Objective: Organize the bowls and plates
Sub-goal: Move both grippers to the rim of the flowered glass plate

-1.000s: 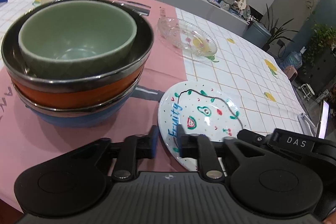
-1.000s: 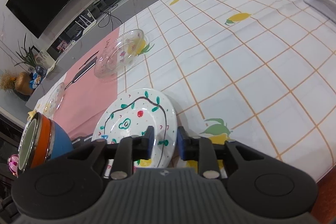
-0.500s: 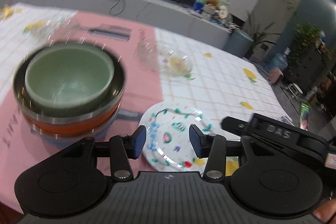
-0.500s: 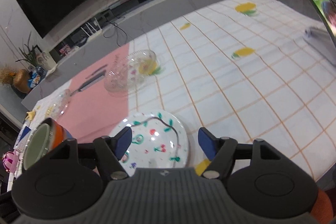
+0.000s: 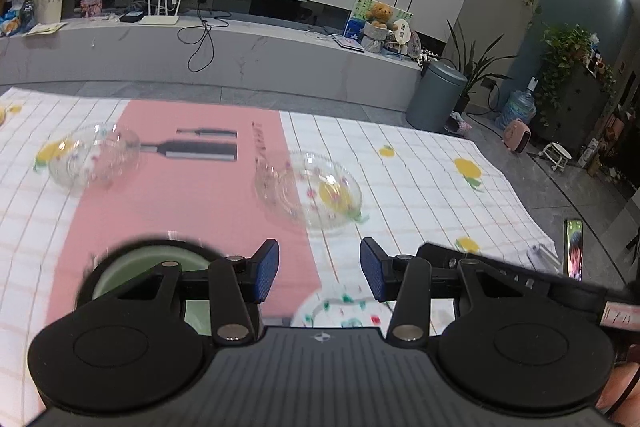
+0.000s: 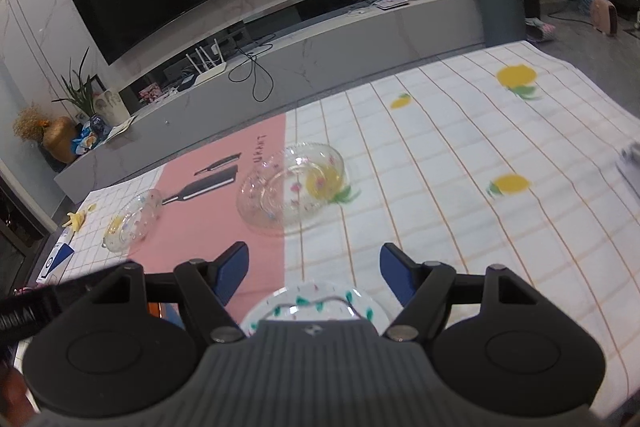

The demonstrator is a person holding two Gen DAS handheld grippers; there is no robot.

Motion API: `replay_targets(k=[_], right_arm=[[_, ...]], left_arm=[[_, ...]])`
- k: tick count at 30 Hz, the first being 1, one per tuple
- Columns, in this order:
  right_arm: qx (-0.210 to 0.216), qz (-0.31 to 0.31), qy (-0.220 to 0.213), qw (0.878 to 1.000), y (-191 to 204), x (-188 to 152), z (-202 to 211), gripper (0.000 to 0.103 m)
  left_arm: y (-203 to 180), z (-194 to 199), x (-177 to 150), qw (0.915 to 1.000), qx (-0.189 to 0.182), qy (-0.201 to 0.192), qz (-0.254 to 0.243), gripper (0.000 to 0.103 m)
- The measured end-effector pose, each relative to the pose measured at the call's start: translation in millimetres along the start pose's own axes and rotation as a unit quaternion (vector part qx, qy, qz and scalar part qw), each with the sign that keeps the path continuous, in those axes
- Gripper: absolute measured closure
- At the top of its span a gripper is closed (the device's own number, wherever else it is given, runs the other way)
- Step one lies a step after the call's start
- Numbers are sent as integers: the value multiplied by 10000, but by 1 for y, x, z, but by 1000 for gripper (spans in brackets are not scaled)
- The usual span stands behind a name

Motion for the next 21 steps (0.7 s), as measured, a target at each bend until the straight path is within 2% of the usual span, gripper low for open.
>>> replay_targets(k=[5,10,14,19,21], right_arm=[[-56,178,136,9997,6,11,-26,32],[-70,150,368,9992,3,16,-59,33],[-193,39,502,9985,-5,20,-87,40],[-199,-295,722,9968,-18,23,-124,52],[-223,-331,763,9963,-22,24,-137,53]], left_arm=[[13,-26,21,9998,-54,167,2,50],[30,-64,37,9987,-36,501,42,50],[37,-97,46,9970,247,713,-153,50],[52,-133,53,9954,256,922,58,50],[58,-149,54,9938,306,1060,161,50]])
Point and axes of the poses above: each gripper's, at about its wrist camera, not at the fingertips, and z roughly against the way its jaws point, y to its left, x to its top, the point moved 2 cm from there along -z, roughly the way its jaws point, and after that the axes turned 9 degrees about -y, right-handed, at the moved point
